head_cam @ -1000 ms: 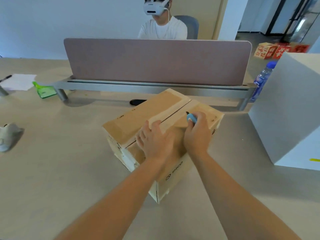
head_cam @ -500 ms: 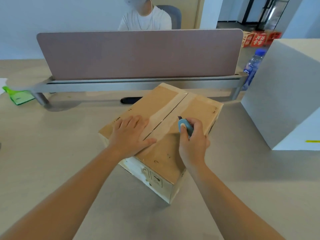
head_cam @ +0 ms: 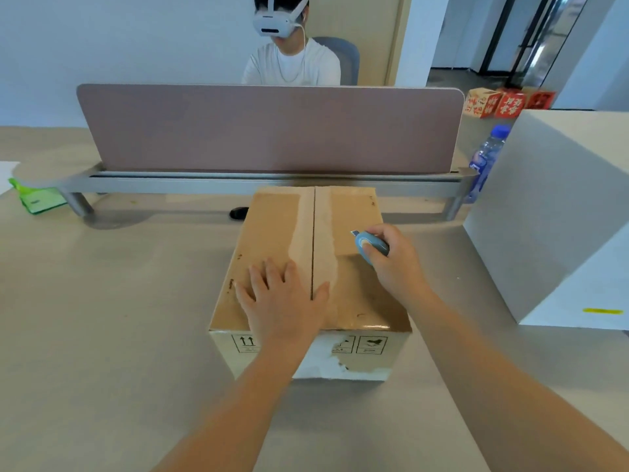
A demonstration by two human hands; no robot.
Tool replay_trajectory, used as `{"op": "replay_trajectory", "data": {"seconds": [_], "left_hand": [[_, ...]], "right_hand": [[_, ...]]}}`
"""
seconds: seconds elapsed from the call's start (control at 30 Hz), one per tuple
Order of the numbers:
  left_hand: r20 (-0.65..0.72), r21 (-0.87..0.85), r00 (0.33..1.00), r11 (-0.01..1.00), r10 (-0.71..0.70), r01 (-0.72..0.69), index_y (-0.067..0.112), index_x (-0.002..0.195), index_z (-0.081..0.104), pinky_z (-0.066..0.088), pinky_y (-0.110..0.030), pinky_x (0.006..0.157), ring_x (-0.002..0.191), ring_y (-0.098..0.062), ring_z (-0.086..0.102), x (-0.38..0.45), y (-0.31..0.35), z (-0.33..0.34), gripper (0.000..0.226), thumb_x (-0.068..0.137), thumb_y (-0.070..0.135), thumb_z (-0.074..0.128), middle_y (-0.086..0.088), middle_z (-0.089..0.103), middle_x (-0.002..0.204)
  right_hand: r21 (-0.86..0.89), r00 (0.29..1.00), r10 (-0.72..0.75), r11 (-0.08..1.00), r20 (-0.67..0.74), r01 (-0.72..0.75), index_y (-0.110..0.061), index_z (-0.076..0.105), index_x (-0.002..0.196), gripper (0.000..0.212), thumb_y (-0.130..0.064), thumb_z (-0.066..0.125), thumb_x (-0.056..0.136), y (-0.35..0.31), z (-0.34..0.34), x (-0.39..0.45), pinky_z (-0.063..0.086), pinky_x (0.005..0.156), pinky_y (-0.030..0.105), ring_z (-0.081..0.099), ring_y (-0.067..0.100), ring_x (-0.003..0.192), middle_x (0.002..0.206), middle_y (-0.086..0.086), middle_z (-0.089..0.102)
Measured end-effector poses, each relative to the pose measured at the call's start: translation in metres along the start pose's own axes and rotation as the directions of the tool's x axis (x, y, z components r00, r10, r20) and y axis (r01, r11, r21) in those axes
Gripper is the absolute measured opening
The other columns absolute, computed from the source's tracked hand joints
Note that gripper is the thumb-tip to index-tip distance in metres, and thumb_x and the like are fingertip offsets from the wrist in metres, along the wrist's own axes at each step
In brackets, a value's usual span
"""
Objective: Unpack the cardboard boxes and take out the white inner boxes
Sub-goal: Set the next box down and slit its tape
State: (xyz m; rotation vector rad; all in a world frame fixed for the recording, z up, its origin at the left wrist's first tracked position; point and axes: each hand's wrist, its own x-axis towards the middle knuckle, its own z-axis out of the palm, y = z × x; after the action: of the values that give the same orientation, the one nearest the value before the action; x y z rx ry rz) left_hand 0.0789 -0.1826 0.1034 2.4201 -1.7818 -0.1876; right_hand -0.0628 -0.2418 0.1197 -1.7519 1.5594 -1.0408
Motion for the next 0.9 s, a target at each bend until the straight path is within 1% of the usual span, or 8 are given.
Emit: {"op": "replay_trajectory", "data": {"seconds": [0.07,0.2,0.3,0.43,0.57,0.67,0.77,0.9], "left_hand": [[0.03,-0.058,1.0,0.998,0.006,-0.005,0.023,0.141,0.028,-0.001,-0.056,0.112,0.144,-0.034,0.0,-0.012,0.016,0.0,0.058,0.092,0.053,0.033,-0.009,0.013,0.156],[0.1,-0.275,0.991,0.96,0.086,-0.055,0.029,0.142,0.028,-0.01,-0.058,0.11,0.145,-0.027,-0.004,-0.03,0.039,-0.004,0.055,0.091,0.045,0.04,-0.002,0.009,0.157],[0.09,-0.385,0.973,0.908,0.213,-0.163,0.03,0.144,0.026,-0.002,-0.051,0.116,0.145,-0.021,0.004,-0.027,0.028,-0.012,0.057,0.092,0.045,0.044,0.002,0.01,0.157],[0.085,-0.201,0.868,0.862,0.489,-0.466,0.03,0.146,0.023,0.005,-0.041,0.117,0.145,-0.018,0.005,0.012,-0.005,-0.023,0.059,0.093,0.053,0.038,0.002,0.012,0.157],[0.237,0.046,0.793,0.809,0.561,-0.585,0.037,0.147,0.01,0.002,-0.041,0.116,0.145,-0.019,0.001,0.031,-0.017,-0.016,0.101,0.059,0.081,-0.008,0.002,0.004,0.158],[0.214,0.106,0.832,0.834,0.513,-0.541,0.037,0.148,0.005,0.002,-0.042,0.116,0.145,-0.02,0.0,0.029,-0.013,-0.008,0.099,0.059,0.077,-0.013,0.001,0.0,0.158],[0.162,0.088,0.897,0.899,0.411,-0.428,0.035,0.148,0.008,0.002,-0.044,0.116,0.145,-0.022,-0.001,0.024,-0.003,-0.004,0.071,0.086,0.07,0.011,0.0,0.0,0.158],[0.116,0.036,0.966,0.971,0.23,-0.236,0.03,0.148,0.009,-0.001,-0.047,0.115,0.144,-0.028,-0.004,0.007,0.022,0.0,0.064,0.093,0.06,0.021,-0.006,-0.002,0.158]], "right_hand": [[-0.009,1.0,0.026,1.0,-0.011,-0.026,-0.011,0.052,0.118,0.025,-0.014,0.049,0.094,0.002,-0.009,-0.01,0.036,0.08,0.021,0.049,0.01,0.095,0.105,-0.004,0.053],[-0.025,0.978,0.059,0.998,-0.202,-0.066,-0.009,0.051,0.12,0.026,-0.016,0.048,0.095,0.009,-0.017,-0.039,0.039,0.084,0.024,0.052,0.013,0.1,0.114,0.002,0.058],[-0.075,0.95,0.049,0.994,-0.307,-0.075,-0.007,0.053,0.12,0.027,-0.014,0.047,0.095,0.012,-0.012,-0.06,0.037,0.083,0.023,0.052,0.015,0.096,0.113,0.004,0.059],[-0.133,0.899,-0.034,0.991,-0.436,-0.027,-0.007,0.058,0.114,0.023,-0.008,0.051,0.092,0.017,0.006,-0.069,0.036,0.095,0.031,0.058,0.022,0.102,0.111,0.004,0.064],[-0.19,0.839,-0.052,0.98,-0.541,-0.063,-0.01,0.06,0.111,0.022,-0.014,0.049,0.092,0.023,0.016,-0.061,0.026,0.087,0.021,0.062,0.018,0.091,0.103,0.0,0.067],[-0.223,0.839,-0.099,0.975,-0.534,-0.027,-0.008,0.061,0.109,0.029,-0.02,0.043,0.09,0.027,0.014,-0.048,0.021,0.08,0.015,0.063,0.02,0.081,0.098,0.003,0.068],[-0.244,0.903,-0.116,0.97,-0.413,0.012,-0.006,0.056,0.117,0.028,-0.017,0.043,0.096,0.034,0.003,-0.026,0.025,0.083,0.016,0.059,0.021,0.092,0.108,0.005,0.065],[-0.282,0.943,-0.173,0.955,-0.285,0.09,-0.002,0.054,0.12,0.03,-0.013,0.041,0.097,0.04,-0.011,0.004,0.039,0.09,0.035,0.056,0.031,0.102,0.117,0.013,0.06]]}}
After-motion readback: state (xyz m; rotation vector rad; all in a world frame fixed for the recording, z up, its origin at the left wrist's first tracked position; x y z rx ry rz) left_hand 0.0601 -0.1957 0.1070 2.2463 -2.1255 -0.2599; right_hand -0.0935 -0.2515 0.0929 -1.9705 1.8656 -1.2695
